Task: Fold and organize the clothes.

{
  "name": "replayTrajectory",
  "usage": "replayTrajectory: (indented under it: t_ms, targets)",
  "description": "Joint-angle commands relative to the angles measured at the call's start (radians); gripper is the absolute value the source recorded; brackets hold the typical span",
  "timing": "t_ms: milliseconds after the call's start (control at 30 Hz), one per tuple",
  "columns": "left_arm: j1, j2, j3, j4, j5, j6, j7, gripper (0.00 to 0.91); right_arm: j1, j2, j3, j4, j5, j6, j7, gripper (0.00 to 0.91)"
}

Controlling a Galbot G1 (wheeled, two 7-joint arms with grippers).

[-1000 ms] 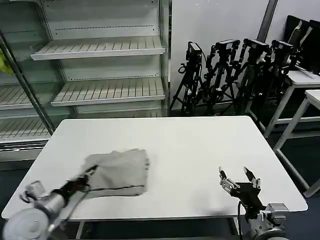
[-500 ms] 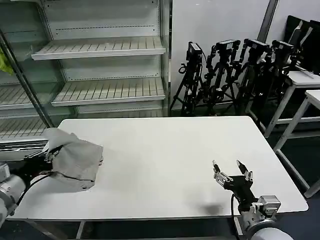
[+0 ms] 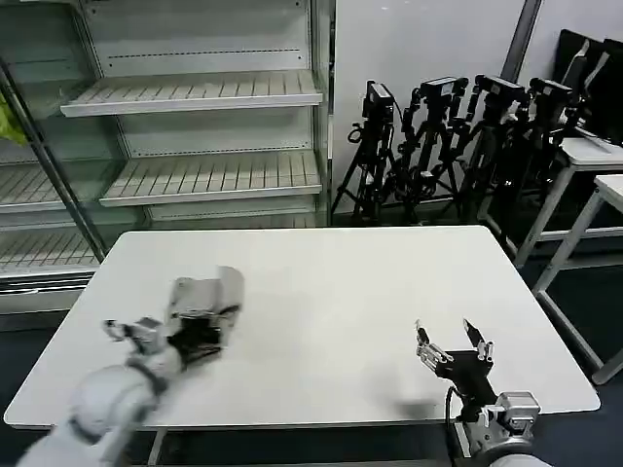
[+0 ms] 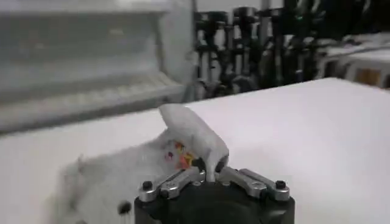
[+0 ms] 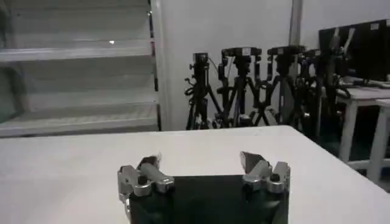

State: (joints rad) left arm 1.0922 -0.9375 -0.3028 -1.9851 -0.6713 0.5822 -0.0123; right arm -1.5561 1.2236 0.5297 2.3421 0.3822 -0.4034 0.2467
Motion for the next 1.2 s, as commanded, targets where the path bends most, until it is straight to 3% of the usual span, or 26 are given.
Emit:
replayTrajectory:
  t_ms: [33,300,333,367,400,567,667,800,1067,1167,1200]
  targets:
    - [-0.333,-0.337,0.411,0.264,-0.283,-0.001,-0.144,0.030,-0.066,0.023,0.042,0.010,-0.046,0.006,-0.001,0.907]
    - [-0.403,-0.419,0.446,0.367,-0.326,-0.002,-0.205,0.040,-0.060,0.031,0.041,0.010,-0.045,0.000,0.001,0.907]
    - [-0.411,-0.432,0.446,0.377,-0.328,-0.002,-0.211,0.171,-0.058,0.032,0.039,0.009,-0.044,-0.002,0.003,0.907]
    - [-0.421,-0.444,0.445,0.383,-0.329,-0.003,-0.213,0.474,-0.057,0.032,0.038,0.009,-0.044,-0.003,0.004,0.907]
    - [-0.428,-0.458,0.438,0.391,-0.331,-0.004,-0.215,0.907,-0.054,0.032,0.035,0.007,-0.043,-0.005,0.006,0.907]
    - [-0.453,-0.513,0.396,0.397,-0.332,-0.009,-0.210,0.907,-0.043,0.027,0.033,0.002,-0.037,-0.010,0.015,0.907]
    - [-0.452,-0.523,0.363,0.386,-0.353,-0.072,-0.211,0.907,-0.036,0.022,0.032,0.003,-0.034,-0.014,0.016,0.907]
    - [-0.432,-0.511,0.315,0.354,-0.352,-0.119,-0.188,0.907,-0.025,0.011,0.023,0.005,-0.032,-0.022,0.016,0.907]
    - [-0.339,-0.454,0.250,0.215,-0.293,-0.123,-0.164,0.907,0.017,-0.007,0.005,-0.001,-0.022,-0.019,0.025,0.907]
    - [-0.252,-0.403,0.213,0.120,-0.088,-0.161,-0.146,0.907,0.038,-0.010,-0.005,-0.011,-0.066,0.022,0.039,0.907]
    - [-0.204,-0.378,0.196,0.085,0.085,-0.180,-0.130,0.907,0.046,-0.012,-0.009,-0.016,-0.088,0.045,0.038,0.907]
